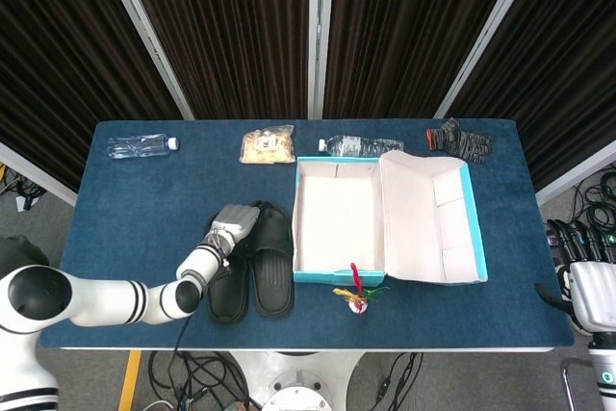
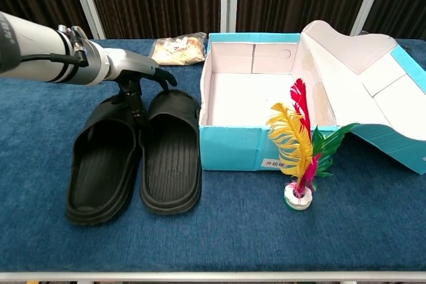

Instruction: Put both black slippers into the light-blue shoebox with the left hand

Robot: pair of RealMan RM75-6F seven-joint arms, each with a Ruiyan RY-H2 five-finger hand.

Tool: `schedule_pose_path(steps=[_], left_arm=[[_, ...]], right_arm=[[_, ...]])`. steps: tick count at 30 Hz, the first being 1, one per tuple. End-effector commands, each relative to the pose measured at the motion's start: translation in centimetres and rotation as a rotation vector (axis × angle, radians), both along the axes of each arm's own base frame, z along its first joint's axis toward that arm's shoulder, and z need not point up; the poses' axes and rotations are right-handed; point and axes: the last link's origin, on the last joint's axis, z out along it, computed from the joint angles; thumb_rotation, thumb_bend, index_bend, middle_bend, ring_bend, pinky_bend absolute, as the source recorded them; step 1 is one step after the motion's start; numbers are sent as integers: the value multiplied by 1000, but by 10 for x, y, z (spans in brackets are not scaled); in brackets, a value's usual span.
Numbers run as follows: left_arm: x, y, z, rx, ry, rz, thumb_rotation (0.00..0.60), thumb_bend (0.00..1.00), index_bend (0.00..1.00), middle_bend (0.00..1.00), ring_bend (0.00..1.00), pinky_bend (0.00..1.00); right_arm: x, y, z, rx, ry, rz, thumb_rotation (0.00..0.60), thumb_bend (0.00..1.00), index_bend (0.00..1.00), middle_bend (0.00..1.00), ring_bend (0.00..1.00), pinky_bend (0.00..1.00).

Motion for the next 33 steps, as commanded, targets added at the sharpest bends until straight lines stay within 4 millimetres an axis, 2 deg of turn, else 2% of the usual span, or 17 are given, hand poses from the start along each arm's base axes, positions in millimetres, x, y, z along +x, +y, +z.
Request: schedule_pose_path(steps=[1,2,4,10,17,26,30,33], left_arm=[[0,3,-3,34,1,3,600,60,250,293,801,768],[-1,4,-3,47,-2,5,600,59,322,372,827,778],[-3,4,-4,61,-9,8,600,59,406,468,857,793],[-7,6,2,92,-38,19,600,59,490,554,889,813],[-6,6,28,169,-146,33,600,59,493,560,892,818],[-15,14,83,328,-261,45,600,59,490,551,886,818],[-17,21,110,400,-394,84,600,60,490,550,871,818],[-7,27,126,423,-564,110,600,59,490,550,861,818]], right_arm=[[1,0,-1,2,0,3,600,60,0,96,0,43],[1,0,-1,2,1,3,600,60,0,96,0,43],[1,1,0,-1,2,1,600,59,0,96,0,43],[2,1,0,-10,-2,5,600,59,0,96,0,43],[2,1,1,-12,-2,11,600,59,0,97,0,43],[2,4,4,-22,-1,16,600,60,0,97,0,42],[0,5,5,-23,-1,14,600,59,0,97,0,43],[1,4,4,-21,0,19,600,59,0,97,0,43]])
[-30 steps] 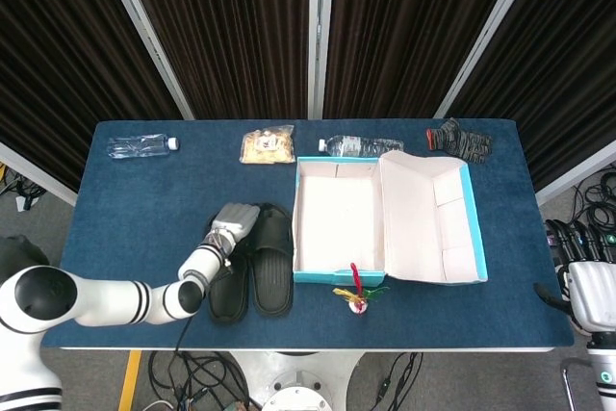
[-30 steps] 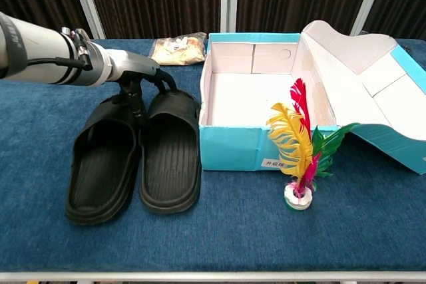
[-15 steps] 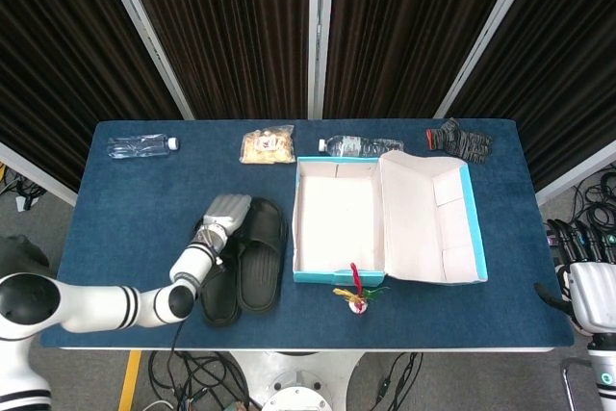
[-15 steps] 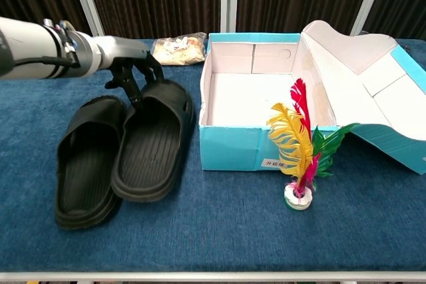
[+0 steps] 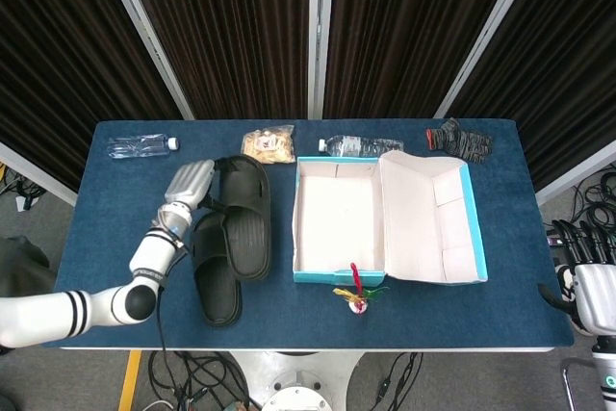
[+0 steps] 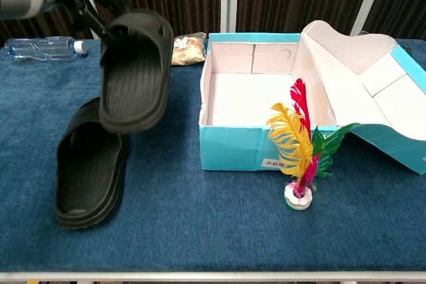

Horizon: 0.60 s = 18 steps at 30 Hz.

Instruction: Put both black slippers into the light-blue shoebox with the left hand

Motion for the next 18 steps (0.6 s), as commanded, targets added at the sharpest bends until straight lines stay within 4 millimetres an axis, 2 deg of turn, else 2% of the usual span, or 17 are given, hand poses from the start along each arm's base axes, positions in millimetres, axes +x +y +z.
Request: schedule_pose_path(steps=[1,4,8,14,18], left_arm=[[13,7,26,48,-243,-6,600,59,490,548,850,818],[32,10,27,17,-407,-45,600,60,490,539,802,818],[60,19,15,-26,-505,-101,600,59,490,534,744,816],[96,33,-22,-71,-576,-117,600,56,485,528,658,777],[115,40,-46,-106,-627,-89,600,52,479,523,578,649]], right_arm=[[1,-1,0,1,1,4,600,59,0,97,0,43],[3,-2,-1,6,4,11,600,60,0,97,0,43],[7,-4,-1,13,13,22,600,60,0,97,0,43],[11,-3,3,7,28,27,600,60,0,97,0,43],[12,-3,5,5,36,19,600,60,0,97,0,42]])
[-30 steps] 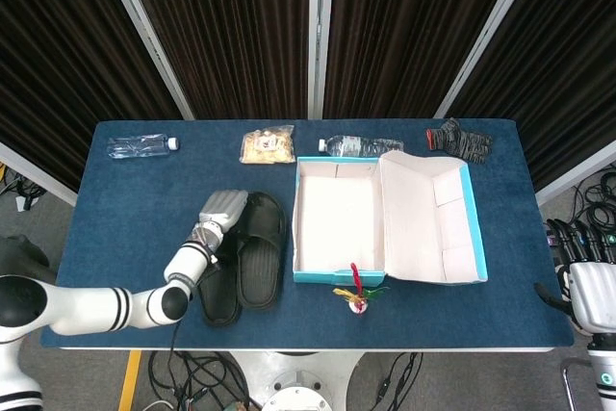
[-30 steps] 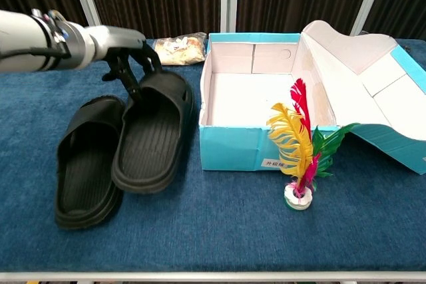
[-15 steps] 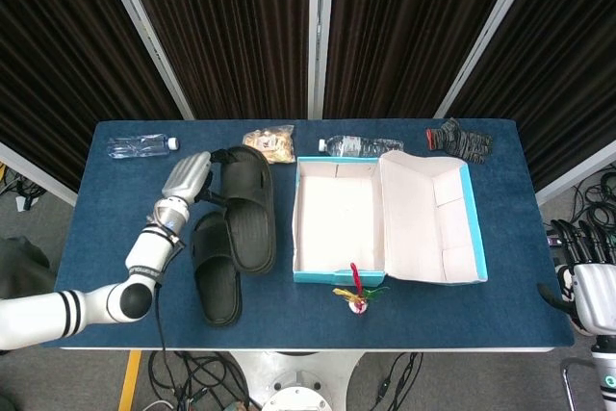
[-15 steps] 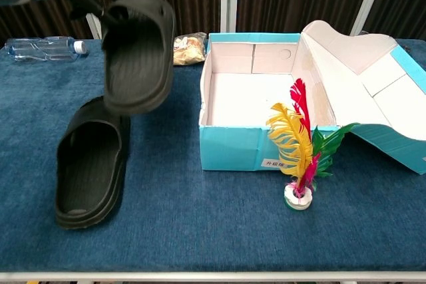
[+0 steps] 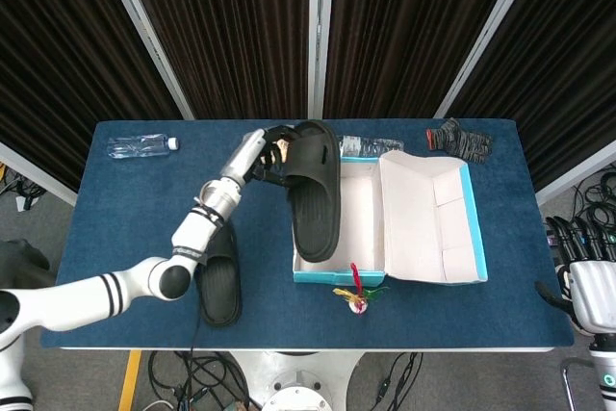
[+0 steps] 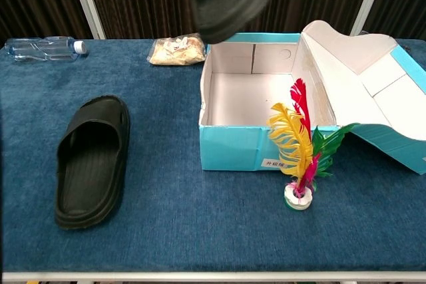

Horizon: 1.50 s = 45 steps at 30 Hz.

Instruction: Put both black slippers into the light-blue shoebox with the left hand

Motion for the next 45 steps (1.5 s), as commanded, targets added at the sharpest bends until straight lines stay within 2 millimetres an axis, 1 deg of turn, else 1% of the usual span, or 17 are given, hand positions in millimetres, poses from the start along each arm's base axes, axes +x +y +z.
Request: schedule_pose_path(steps=[1,3,6,12,18,24,27,30,36,42,45], left_arm=[[23,7,-23,-35,-42,6,600,51,477,521,555,610],[29,10,-34,-28,-21,0,600,51,476,519,535,572],[32,13,-49,-33,11,1,600,50,476,519,479,520],[25,18,-73,-25,74,13,600,51,475,519,434,433],[27,16,-94,-39,78,18,600,50,475,519,392,413],[28,14,-115,-22,121,14,600,50,476,516,287,339],[28,12,-125,-16,141,11,600,50,475,515,264,309],[26,10,-133,-4,174,3,600,50,474,515,262,304],[22,6,-147,-19,204,12,600,46,469,510,245,258],[24,3,-155,-5,270,-21,600,44,455,494,221,229],[23,2,-159,4,309,-32,600,44,430,471,199,222]], right_arm=[[0,0,1,0,3,-6,600,59,0,97,0,42],[1,0,1,1,6,-9,600,60,0,97,0,42],[2,-1,1,3,8,-7,600,61,0,97,0,42],[2,-1,2,1,15,-16,600,60,0,97,0,43],[3,-2,1,2,18,-16,600,61,0,97,0,42],[3,-1,3,-2,23,-23,600,61,0,97,0,42],[3,-1,3,-5,23,-27,600,61,0,97,0,42],[3,-1,3,-4,23,-28,600,61,0,97,0,43],[3,0,4,-7,24,-29,600,61,0,97,0,43],[3,1,4,-9,23,-29,600,61,0,97,0,42],[2,2,5,-12,23,-30,600,61,0,97,0,42]])
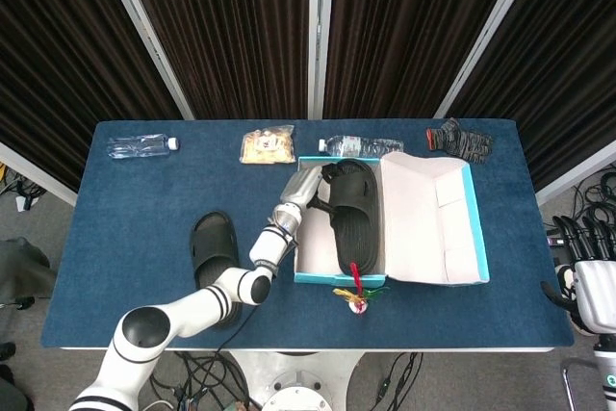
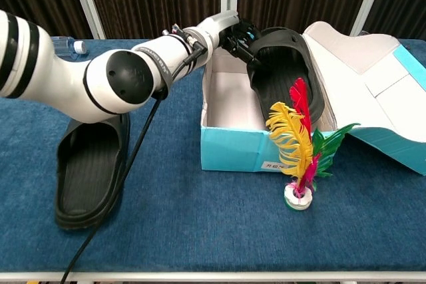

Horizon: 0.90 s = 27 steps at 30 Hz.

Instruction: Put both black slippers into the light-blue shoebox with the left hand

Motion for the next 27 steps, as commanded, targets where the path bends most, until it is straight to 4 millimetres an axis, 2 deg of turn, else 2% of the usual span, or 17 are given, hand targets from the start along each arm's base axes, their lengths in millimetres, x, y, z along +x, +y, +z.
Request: schedule_pose_path(steps=[1,7,12,18,27], left_arm=[[0,-2,-5,5,44,-16,600,44,413,458,189,218],[0,-2,-7,12,117,-48,600,42,285,376,125,203],[2,-3,-7,34,148,-73,600,42,145,204,30,194],[-1,-5,-11,42,225,-115,600,40,116,155,11,177],[-4,-8,-18,59,326,-158,600,41,116,152,11,177]], right_arm=[[0,1,0,-1,0,-1,600,61,0,97,0,43],[0,1,0,-1,-1,-1,600,61,0,97,0,43],[0,1,1,-2,-1,0,600,61,0,97,0,43],[0,1,1,-1,-5,1,600,61,0,97,0,43],[-1,3,2,-4,-6,0,600,61,0,97,0,42]])
